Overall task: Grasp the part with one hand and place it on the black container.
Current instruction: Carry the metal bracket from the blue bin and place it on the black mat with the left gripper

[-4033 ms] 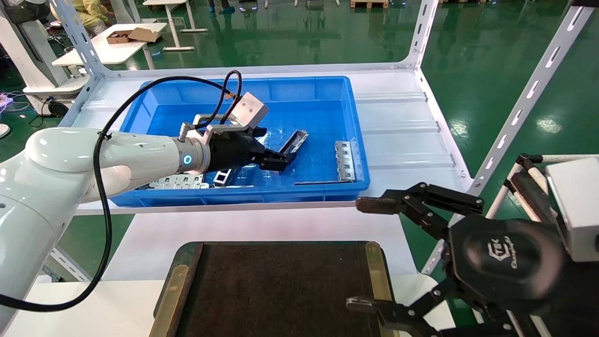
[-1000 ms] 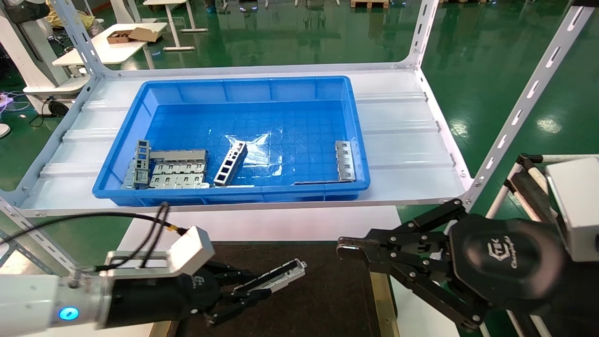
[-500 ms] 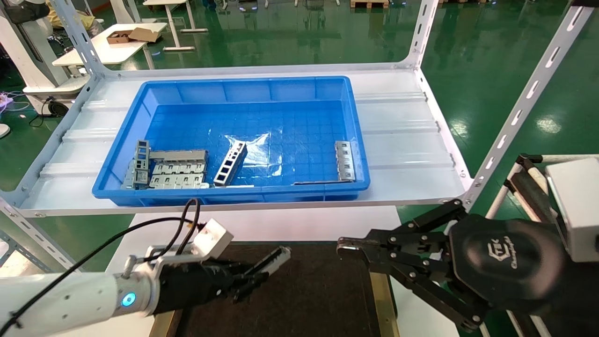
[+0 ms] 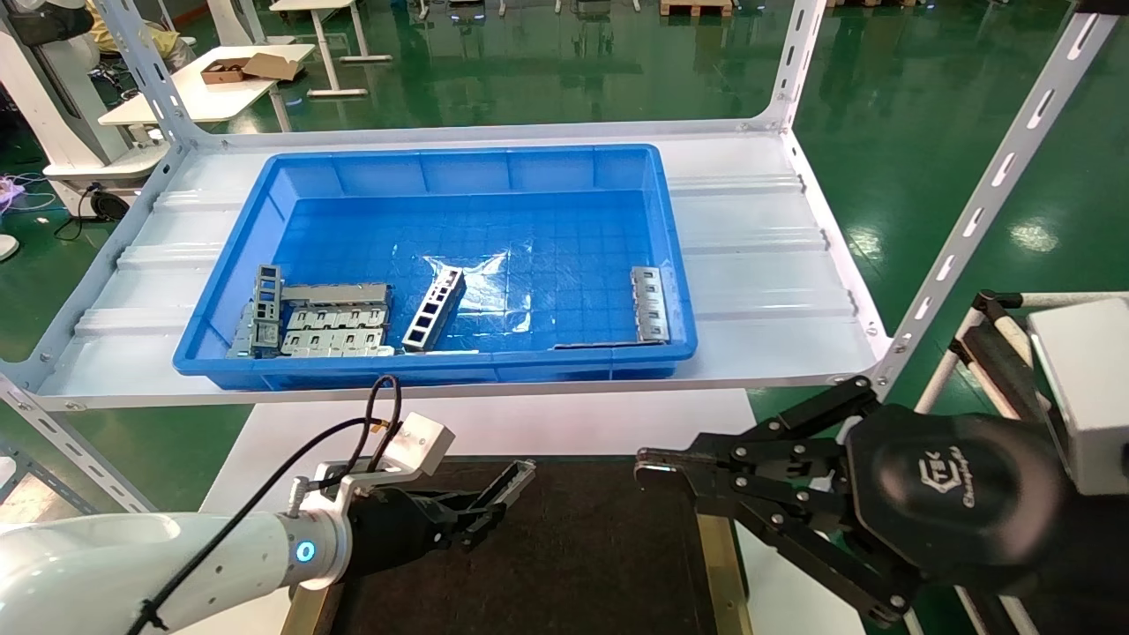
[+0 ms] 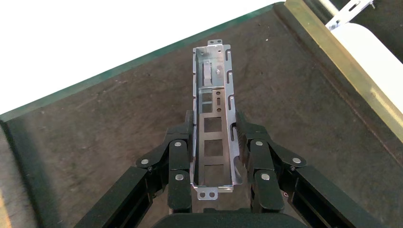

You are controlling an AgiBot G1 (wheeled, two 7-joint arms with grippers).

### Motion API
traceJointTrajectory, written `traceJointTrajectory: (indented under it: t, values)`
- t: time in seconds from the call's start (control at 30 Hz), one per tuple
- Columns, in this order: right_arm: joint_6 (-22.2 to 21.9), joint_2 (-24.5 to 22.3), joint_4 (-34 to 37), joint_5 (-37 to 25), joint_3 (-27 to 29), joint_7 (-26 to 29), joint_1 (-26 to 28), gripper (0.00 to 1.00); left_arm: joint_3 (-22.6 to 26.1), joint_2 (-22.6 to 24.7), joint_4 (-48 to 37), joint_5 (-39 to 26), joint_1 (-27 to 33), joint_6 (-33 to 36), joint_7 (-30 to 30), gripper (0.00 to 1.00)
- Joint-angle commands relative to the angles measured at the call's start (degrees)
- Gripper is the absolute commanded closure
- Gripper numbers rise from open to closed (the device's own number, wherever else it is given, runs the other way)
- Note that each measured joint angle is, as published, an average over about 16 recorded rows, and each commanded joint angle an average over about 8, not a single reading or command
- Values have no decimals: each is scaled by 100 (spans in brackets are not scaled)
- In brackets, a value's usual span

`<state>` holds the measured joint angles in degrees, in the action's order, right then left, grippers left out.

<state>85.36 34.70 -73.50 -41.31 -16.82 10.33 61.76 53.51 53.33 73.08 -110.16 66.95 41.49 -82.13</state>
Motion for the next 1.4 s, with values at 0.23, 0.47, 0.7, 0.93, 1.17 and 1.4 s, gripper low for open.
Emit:
traceJointTrajectory:
  t: [0.23,0.47,0.7,0.93,1.17,1.4]
  values:
    - [-1,-1,0,2,-3,-1,1,100,46,272,-254,-362,-93,-213,-274,100]
    - [-2,-2,0,3,-5,-2,1,100,77,486,-606,-456,-209,-432,-273,100]
    - [-3,-3,0,5,-7,-4,2,100,111,723,-978,-429,-253,-602,-145,100]
    - [-4,-4,0,7,-10,-5,2,100,155,979,-1387,-488,-245,-719,-85,100]
    - [-5,-5,0,8,-12,-6,3,100,197,1247,-1817,-781,-169,-800,-227,100]
    - [-6,-6,0,10,-14,-7,3,100,206,1387,-1979,-1012,-154,-882,-391,100]
